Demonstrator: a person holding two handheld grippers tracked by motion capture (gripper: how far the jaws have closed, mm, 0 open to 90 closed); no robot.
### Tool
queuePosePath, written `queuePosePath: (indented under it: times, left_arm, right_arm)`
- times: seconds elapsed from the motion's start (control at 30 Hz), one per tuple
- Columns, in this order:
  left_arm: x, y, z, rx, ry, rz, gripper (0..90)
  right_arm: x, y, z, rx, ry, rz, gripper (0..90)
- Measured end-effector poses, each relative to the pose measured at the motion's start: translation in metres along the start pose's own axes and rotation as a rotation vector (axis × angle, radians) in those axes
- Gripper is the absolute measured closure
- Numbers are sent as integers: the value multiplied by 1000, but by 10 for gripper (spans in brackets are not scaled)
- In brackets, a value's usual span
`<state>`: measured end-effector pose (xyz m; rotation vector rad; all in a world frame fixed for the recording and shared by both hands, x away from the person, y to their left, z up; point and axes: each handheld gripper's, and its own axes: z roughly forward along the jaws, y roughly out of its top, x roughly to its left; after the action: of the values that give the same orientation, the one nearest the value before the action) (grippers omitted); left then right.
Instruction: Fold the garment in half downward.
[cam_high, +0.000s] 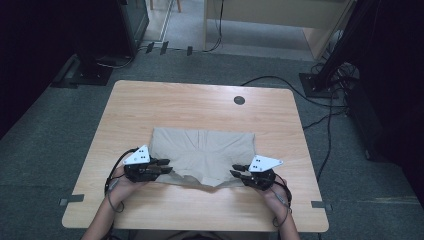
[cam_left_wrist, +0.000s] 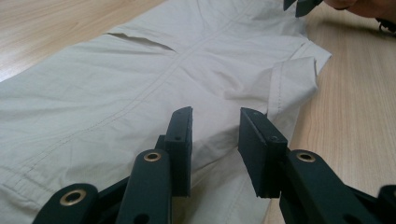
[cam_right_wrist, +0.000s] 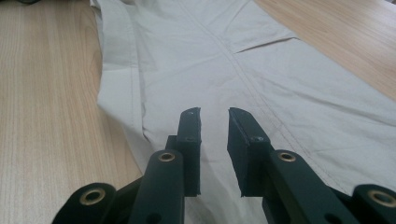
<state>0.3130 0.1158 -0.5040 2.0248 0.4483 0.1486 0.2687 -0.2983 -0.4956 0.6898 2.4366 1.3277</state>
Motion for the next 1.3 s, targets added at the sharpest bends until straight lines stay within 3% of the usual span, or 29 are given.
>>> queuePosePath:
  times: [0.23, 0.3, 0.33, 0.5, 0.57, 0.77, 0.83, 1.03, 1.17, 1.3]
  left_arm:
    - [3, 2, -9, -74, 10, -19, 603]
    - [3, 2, -9, -82, 22, -21, 534]
    - [4, 1, -9, -87, 48, -28, 504]
    - [7, -1, -7, -80, 93, -34, 462]
    - [8, -1, -7, -79, 119, -36, 410]
    - [11, -1, -5, -51, 189, -53, 368]
    - [10, -1, -2, -30, 190, -39, 323]
    - [6, -5, 6, 33, 166, 16, 315]
    - [6, -8, 8, 65, 136, 30, 316]
    - [7, -9, 9, 89, 134, 38, 318]
  right_arm:
    - [0, -1, 2, 6, -5, 8, 736]
    - [-1, -1, 2, 4, -5, 15, 713]
    - [-1, -1, 3, 7, -6, 21, 696]
    - [0, -1, 7, 17, -9, 22, 687]
    - [0, -1, 8, 17, -11, 25, 667]
    - [-1, -1, 10, 5, -24, 55, 584]
    - [-1, -1, 11, 7, -25, 64, 560]
    - [-1, -3, 16, 26, -37, 74, 504]
    - [-3, -4, 18, 42, -36, 82, 477]
    - [-3, -5, 23, 71, -46, 82, 440]
